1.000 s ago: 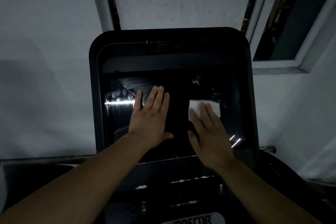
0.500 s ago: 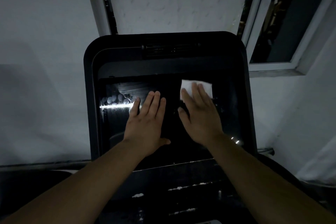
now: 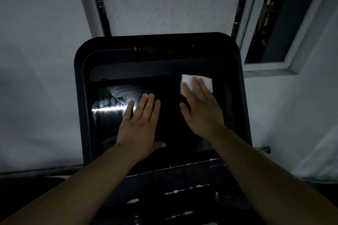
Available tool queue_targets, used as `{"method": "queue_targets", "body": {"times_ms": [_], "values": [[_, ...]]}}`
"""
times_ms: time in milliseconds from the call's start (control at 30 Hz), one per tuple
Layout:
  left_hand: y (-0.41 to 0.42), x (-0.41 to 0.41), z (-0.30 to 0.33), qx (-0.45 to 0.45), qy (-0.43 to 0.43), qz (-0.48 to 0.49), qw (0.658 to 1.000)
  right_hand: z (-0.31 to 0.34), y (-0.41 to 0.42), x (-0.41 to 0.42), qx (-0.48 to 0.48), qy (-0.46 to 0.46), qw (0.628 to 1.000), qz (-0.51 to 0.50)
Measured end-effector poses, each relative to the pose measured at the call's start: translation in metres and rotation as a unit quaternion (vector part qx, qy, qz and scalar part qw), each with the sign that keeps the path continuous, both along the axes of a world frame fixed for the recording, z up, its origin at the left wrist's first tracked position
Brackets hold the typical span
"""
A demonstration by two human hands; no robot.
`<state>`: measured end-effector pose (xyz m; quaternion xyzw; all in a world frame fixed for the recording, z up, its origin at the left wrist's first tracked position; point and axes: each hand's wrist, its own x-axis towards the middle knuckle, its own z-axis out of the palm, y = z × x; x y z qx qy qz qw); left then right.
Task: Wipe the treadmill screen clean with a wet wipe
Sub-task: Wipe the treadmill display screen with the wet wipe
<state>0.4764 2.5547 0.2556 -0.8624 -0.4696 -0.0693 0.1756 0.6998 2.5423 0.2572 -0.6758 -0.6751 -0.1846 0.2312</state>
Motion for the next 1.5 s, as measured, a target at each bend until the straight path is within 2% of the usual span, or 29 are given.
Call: {"method": "queue_targets", "body": {"times_ms": [100, 167, 233, 333, 400, 533, 600, 667, 767, 833, 900, 1000, 1133, 1233, 1267, 1367, 1433, 1500], "values": [[0.001, 0.0, 0.0, -0.001, 0.004, -0.001, 1.0, -0.007, -0.009, 0.049, 0.012, 0.009, 0.999, -0.04], [0.001, 0.001, 0.0, -0.001, 0.003, -0.001, 1.0, 0.0, -0.013, 0.062, -0.027, 0.02, 0.998, -0.052], [0.002, 0.002, 0.0, -0.001, 0.004, 0.0, 1.0, 0.004, -0.012, 0.045, -0.021, -0.006, 0.999, -0.035], [0.001, 0.001, 0.0, -0.001, 0.007, 0.0, 1.0, 0.002, -0.01, -0.011, 0.028, 0.019, 0.999, -0.011], [0.001, 0.0, 0.001, -0.004, 0.001, -0.004, 1.0, -0.001, -0.012, -0.028, 0.006, 0.012, 1.0, 0.018], [0.001, 0.0, 0.001, -0.002, 0.005, -0.004, 1.0, 0.001, -0.008, 0.018, 0.01, -0.002, 1.0, 0.001], [0.0, 0.001, 0.001, 0.003, 0.0, -0.005, 1.0, 0.008, -0.003, 0.027, -0.026, 0.03, 0.999, -0.033], [0.0, 0.001, 0.001, 0.0, -0.007, -0.008, 1.0, 0.013, 0.005, -0.002, -0.031, 0.044, 0.998, -0.036], [0.001, 0.0, 0.001, -0.011, -0.025, -0.02, 0.999, 0.026, 0.014, -0.064, 0.023, 0.091, 0.995, 0.025], [0.001, -0.001, 0.001, -0.023, -0.034, -0.034, 0.999, 0.035, 0.012, -0.086, -0.014, 0.083, 0.994, 0.068], [0.002, -0.002, 0.0, -0.015, -0.036, -0.032, 0.999, 0.032, 0.015, -0.075, 0.0, 0.058, 0.995, 0.081], [0.003, -0.001, 0.0, -0.001, -0.018, -0.012, 1.0, 0.02, 0.014, -0.023, 0.055, 0.051, 0.997, 0.036], [0.002, 0.0, -0.001, -0.004, -0.01, -0.004, 1.0, 0.023, 0.004, 0.024, -0.006, -0.018, 0.999, 0.029], [0.002, 0.001, -0.002, -0.001, -0.014, -0.003, 1.0, 0.036, 0.009, -0.022, -0.005, 0.121, 0.992, -0.028], [0.002, 0.001, -0.001, -0.001, -0.012, -0.003, 1.0, 0.035, 0.011, -0.044, 0.01, 0.126, 0.992, -0.017], [0.002, 0.001, 0.0, -0.02, -0.016, -0.011, 1.0, 0.025, 0.011, -0.08, 0.014, 0.085, 0.994, 0.066], [0.001, 0.0, 0.001, -0.014, -0.021, -0.014, 1.0, 0.022, 0.013, -0.064, 0.031, 0.062, 0.995, 0.076], [0.001, 0.0, 0.001, -0.001, -0.011, -0.007, 1.0, 0.011, 0.015, -0.025, 0.089, 0.01, 0.994, 0.066]]}}
